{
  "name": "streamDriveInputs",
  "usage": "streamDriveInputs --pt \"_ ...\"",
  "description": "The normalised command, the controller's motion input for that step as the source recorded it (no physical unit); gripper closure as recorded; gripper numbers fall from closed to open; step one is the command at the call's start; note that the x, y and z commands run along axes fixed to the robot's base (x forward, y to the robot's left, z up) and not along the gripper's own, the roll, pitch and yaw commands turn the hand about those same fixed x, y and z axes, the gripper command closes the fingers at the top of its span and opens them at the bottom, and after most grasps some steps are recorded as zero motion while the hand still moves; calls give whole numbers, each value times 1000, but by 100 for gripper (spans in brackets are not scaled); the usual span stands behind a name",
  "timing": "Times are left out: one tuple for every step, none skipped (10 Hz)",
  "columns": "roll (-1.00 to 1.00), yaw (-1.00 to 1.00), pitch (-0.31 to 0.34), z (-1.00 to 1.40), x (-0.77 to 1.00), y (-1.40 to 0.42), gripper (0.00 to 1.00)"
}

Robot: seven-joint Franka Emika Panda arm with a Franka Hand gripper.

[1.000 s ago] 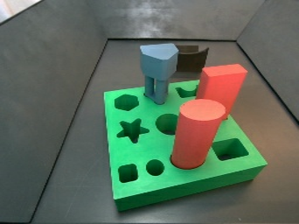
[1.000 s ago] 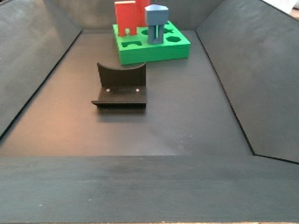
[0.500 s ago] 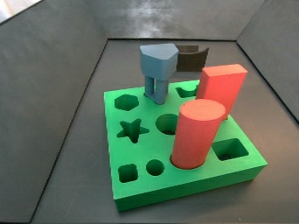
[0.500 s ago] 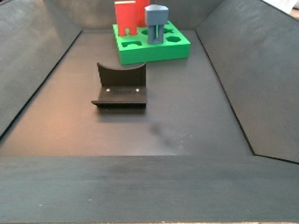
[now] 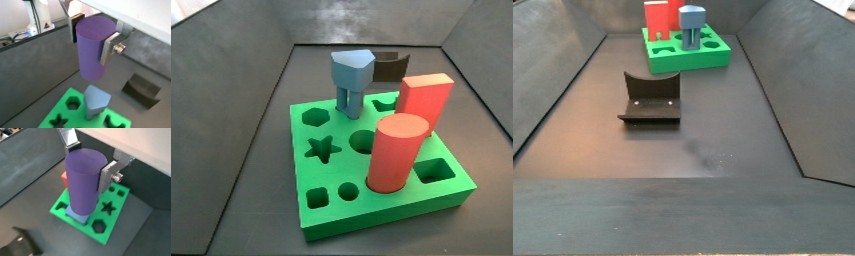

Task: Pick up the round object. Move up. Place the round object on the fixture. Regrasp the round object. Move to above the board. Insert the round object.
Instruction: Move to above the board, then insert the round object.

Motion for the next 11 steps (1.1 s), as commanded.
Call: streamDriveInputs --pt "-398 -19 -25 -1 -67 1 100" --pt "-265 -18 -28 0 -53 5 100" --pt "0 0 0 0 -20 0 100" --pt "11 0 0 0 0 0 100" --pt "43 -20 -6 -189 0 -189 100" --pt "51 -140 -73 -360 77 -526 100" --pt "56 -134 -57 -446 254 -583 100" --pt "41 -171 -139 -477 74 -529 100" --pt "30 -140 -100 -543 197 -446 100" --pt "20 -60 -87 -646 206 -291 100" --pt "30 0 0 -769 471 -149 100"
